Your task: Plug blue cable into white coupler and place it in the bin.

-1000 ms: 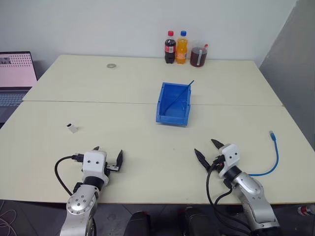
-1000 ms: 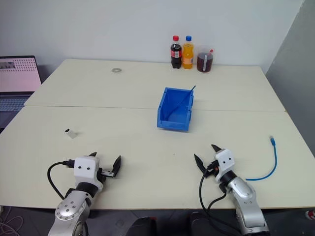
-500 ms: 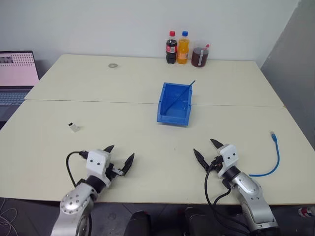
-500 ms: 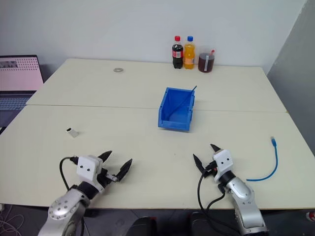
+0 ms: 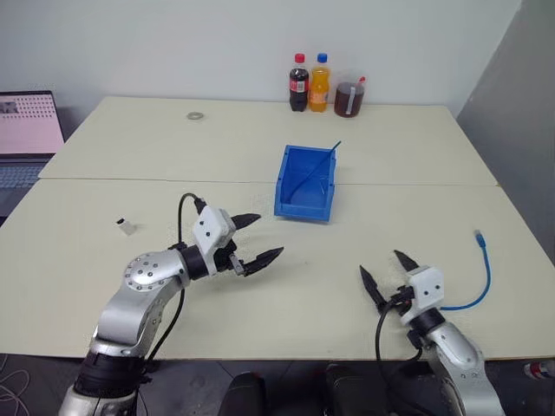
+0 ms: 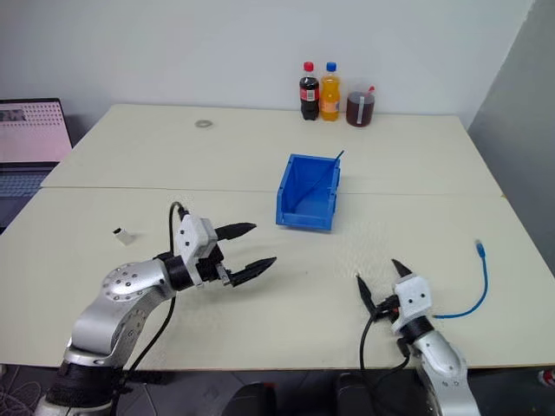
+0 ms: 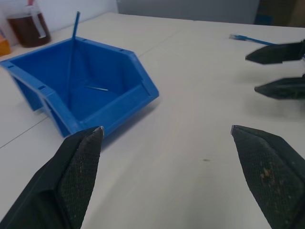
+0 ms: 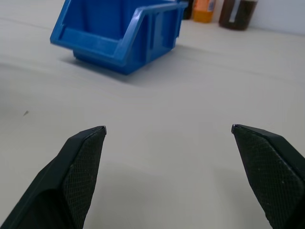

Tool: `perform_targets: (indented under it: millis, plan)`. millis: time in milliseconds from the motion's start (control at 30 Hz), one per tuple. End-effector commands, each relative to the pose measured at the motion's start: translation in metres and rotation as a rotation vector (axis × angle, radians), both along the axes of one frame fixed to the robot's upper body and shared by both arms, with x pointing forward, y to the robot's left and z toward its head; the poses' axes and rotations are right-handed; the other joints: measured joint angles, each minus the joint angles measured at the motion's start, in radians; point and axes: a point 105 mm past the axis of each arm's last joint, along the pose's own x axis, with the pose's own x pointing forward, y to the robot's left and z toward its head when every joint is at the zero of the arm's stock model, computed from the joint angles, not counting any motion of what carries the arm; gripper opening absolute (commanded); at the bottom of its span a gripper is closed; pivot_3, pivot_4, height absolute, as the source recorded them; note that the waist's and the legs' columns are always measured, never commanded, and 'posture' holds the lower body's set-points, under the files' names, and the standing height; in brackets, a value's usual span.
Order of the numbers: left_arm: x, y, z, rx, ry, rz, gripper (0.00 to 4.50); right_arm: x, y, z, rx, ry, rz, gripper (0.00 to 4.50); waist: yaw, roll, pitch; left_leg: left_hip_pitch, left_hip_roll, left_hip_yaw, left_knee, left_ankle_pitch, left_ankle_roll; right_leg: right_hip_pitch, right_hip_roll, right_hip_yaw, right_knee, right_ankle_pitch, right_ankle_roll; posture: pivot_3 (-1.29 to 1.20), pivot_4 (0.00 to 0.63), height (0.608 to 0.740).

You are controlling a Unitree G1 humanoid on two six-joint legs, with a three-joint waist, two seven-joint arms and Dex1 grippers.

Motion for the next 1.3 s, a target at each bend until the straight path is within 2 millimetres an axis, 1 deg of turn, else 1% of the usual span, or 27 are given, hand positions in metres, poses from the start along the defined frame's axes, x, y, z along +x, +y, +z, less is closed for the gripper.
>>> perform_targets:
  millis: [33, 100, 167, 200, 300, 333, 367, 433, 533, 600, 700, 800, 833, 867, 967, 1033, 1067, 1200, 1233, 1267, 1300]
  plan:
    - [0.004, -0.02, 0.011, 0.009, -0.009, -0.126, 4.5, -0.015, -0.04, 0.037, -0.032, -0.094, -0.183, 4.49, 0.004, 0.0, 0.0, 0.0, 0.0, 0.0, 0.0, 0.0, 0.0, 0.0, 0.0, 0.0, 0.0, 0.0, 0.0, 0.0, 0.15, 0.74]
    - [0.005, -0.03, 0.012, 0.017, 0.016, -0.188, 4.5, -0.019, -0.063, 0.035, -0.051, -0.044, -0.285, 4.49, 0.006, 0.0, -0.001, 0.0, -0.001, 0.001, 0.001, 0.0, 0.0, 0.0, 0.0, 0.001, 0.0, 0.0, 0.0, 0.0, 0.15, 0.74]
    - [0.005, -0.04, 0.01, 0.078, -0.002, -0.262, 4.5, -0.02, -0.089, 0.03, -0.047, 0.021, -0.384, 4.49, 0.004, 0.0, -0.001, -0.001, -0.001, 0.001, 0.001, 0.0, 0.0, 0.001, 0.0, 0.001, -0.001, 0.001, 0.001, 0.0, 0.15, 0.74]
    - [0.005, -0.044, 0.01, 0.091, -0.006, -0.285, 4.5, -0.019, -0.096, 0.029, -0.039, 0.043, -0.407, 4.49, 0.003, 0.0, -0.001, -0.001, -0.002, 0.002, 0.001, 0.0, 0.0, 0.001, -0.001, 0.002, -0.001, 0.001, 0.001, 0.0, 0.15, 0.74]
    - [0.003, -0.061, 0.01, 0.139, -0.014, -0.394, 4.5, -0.013, -0.131, 0.027, -0.042, 0.126, -0.477, 4.49, -0.007, 0.001, -0.001, 0.0, -0.003, 0.002, 0.001, 0.0, 0.0, 0.001, 0.0, 0.003, -0.001, 0.001, 0.001, 0.0, 0.15, 0.74]
    - [0.005, -0.067, 0.011, 0.153, -0.022, -0.415, 4.5, -0.01, -0.141, 0.027, -0.019, 0.155, -0.492, 4.49, -0.007, 0.001, -0.001, 0.0, -0.003, 0.003, 0.001, 0.0, 0.0, 0.001, 0.001, 0.003, 0.0, 0.001, 0.001, 0.0, 0.15, 0.74]
    - [0.006, -0.071, 0.011, 0.159, -0.024, -0.432, 4.5, -0.008, -0.147, 0.026, -0.005, 0.183, -0.505, 4.49, -0.006, 0.002, -0.002, 0.0, -0.004, 0.003, 0.001, 0.0, 0.0, 0.0, 0.001, 0.003, 0.0, 0.001, 0.001, 0.0, 0.15, 0.74]
    - [0.007, -0.079, 0.012, 0.174, -0.04, -0.459, 4.5, -0.004, -0.156, 0.021, 0.001, 0.25, -0.512, 4.49, -0.006, 0.003, -0.002, 0.0, -0.004, 0.002, 0.001, 0.0, 0.001, 0.001, 0.002, 0.002, 0.0, 0.001, 0.001, 0.0, 0.15, 0.74]
    - [0.003, -0.092, 0.012, 0.186, -0.051, -0.518, 4.5, 0.0, -0.172, 0.015, 0.038, 0.334, -0.565, 4.49, -0.006, 0.003, -0.002, 0.0, -0.004, 0.001, 0.0, 0.0, 0.001, 0.001, 0.003, 0.002, 0.0, 0.001, 0.0, 0.0, 0.15, 0.74]
    - [-0.001, -0.097, 0.011, 0.195, -0.052, -0.549, 4.5, 0.002, -0.172, 0.011, 0.041, 0.392, -0.545, 4.49, -0.006, 0.004, -0.003, -0.001, -0.003, 0.001, 0.0, 0.0, 0.001, 0.0, 0.004, 0.002, 0.0, 0.001, 0.0, 0.0, 0.15, 0.74]
    - [-0.003, -0.097, 0.011, 0.216, -0.056, -0.567, 4.5, 0.003, -0.172, 0.0, 0.065, 0.491, -0.533, 4.49, -0.006, 0.005, -0.002, -0.002, -0.003, 0.002, 0.0, 0.0, 0.001, 0.0, 0.003, 0.003, -0.001, 0.0, 0.0, 0.0, 0.15, 0.74]
    - [-0.003, -0.097, 0.012, 0.225, -0.056, -0.566, 4.5, 0.003, -0.17, -0.008, 0.068, 0.562, -0.517, 3.91, -0.006, 0.005, -0.002, -0.001, -0.003, 0.001, 0.001, 0.0, 0.001, 0.0, 0.003, 0.003, -0.001, 0.0, 0.0, 0.0, 0.15, 0.74]
    - [-0.003, -0.096, 0.012, 0.228, -0.055, -0.567, 4.5, 0.003, -0.169, -0.01, 0.077, 0.581, -0.514, 3.65, -0.005, 0.005, -0.003, -0.001, -0.003, 0.001, 0.001, 0.0, 0.001, 0.0, 0.003, 0.002, -0.001, 0.0, 0.0, 0.0, 0.15, 0.74]
    - [-0.003, -0.096, 0.012, 0.231, -0.055, -0.568, 4.5, 0.002, -0.17, -0.012, 0.07, 0.593, -0.52, 3.47, -0.006, 0.005, -0.003, -0.002, -0.003, 0.001, 0.001, 0.0, 0.001, 0.0, 0.003, 0.002, -0.001, 0.0, 0.0, 0.0, 0.15, 0.74]
    - [-0.003, -0.097, 0.013, 0.236, -0.057, -0.569, 4.5, 0.002, -0.171, -0.015, 0.057, 0.619, -0.53, 2.73, -0.005, 0.005, -0.003, -0.002, -0.003, 0.001, 0.001, 0.0, 0.001, 0.0, 0.003, 0.002, -0.001, 0.0, 0.0, 0.0, 0.15, 0.74]
    - [-0.003, -0.098, 0.014, 0.238, -0.059, -0.569, 4.5, 0.003, -0.171, -0.017, 0.063, 0.633, -0.529, 2.36, -0.004, 0.005, -0.003, -0.002, -0.004, 0.001, 0.001, 0.0, 0.001, 0.0, 0.003, 0.002, -0.001, 0.0, 0.0, 0.0, 0.15, 0.74]
    - [-0.003, -0.098, 0.014, 0.24, -0.06, -0.569, 4.5, 0.003, -0.171, -0.018, 0.067, 0.639, -0.53, 2.0, -0.004, 0.005, -0.003, -0.002, -0.004, 0.001, 0.001, 0.0, 0.001, 0.0, 0.003, 0.002, -0.001, 0.0, 0.0, 0.0, 0.15, 0.74]
    - [-0.003, -0.098, 0.014, 0.248, -0.063, -0.567, 4.5, 0.004, -0.17, -0.02, 0.08, 0.648, -0.538, 0.92, -0.004, 0.005, -0.003, -0.002, -0.004, 0.001, 0.001, 0.0, 0.001, 0.0, 0.003, 0.002, -0.001, 0.0, 0.0, 0.0, 0.15, 0.74]
    - [-0.003, -0.098, 0.014, 0.247, -0.063, -0.564, 4.5, 0.005, -0.17, -0.02, 0.096, 0.644, -0.542, 0.75, -0.004, 0.005, -0.003, -0.002, -0.004, 0.001, 0.001, 0.0, 0.001, 0.0, 0.003, 0.002, -0.001, 0.0, 0.0, 0.0, 0.15, 0.74]
    - [-0.003, -0.097, 0.014, 0.247, -0.063, -0.561, 4.5, 0.007, -0.17, -0.017, 0.108, 0.623, -0.538, 0.41, -0.004, 0.004, -0.003, -0.002, -0.004, 0.001, 0.001, 0.0, 0.001, 0.0, 0.003, 0.002, -0.001, 0.0, 0.0, 0.0, 0.15, 0.74]
    - [-0.002, -0.096, 0.014, 0.248, -0.063, -0.556, 4.5, 0.01, -0.169, -0.013, 0.15, 0.598, -0.529, 0.21, -0.004, 0.004, -0.003, -0.002, -0.004, 0.001, 0.001, 0.0, 0.001, 0.0, 0.003, 0.002, -0.001, 0.0, 0.0, 0.0, 0.15, 0.74]
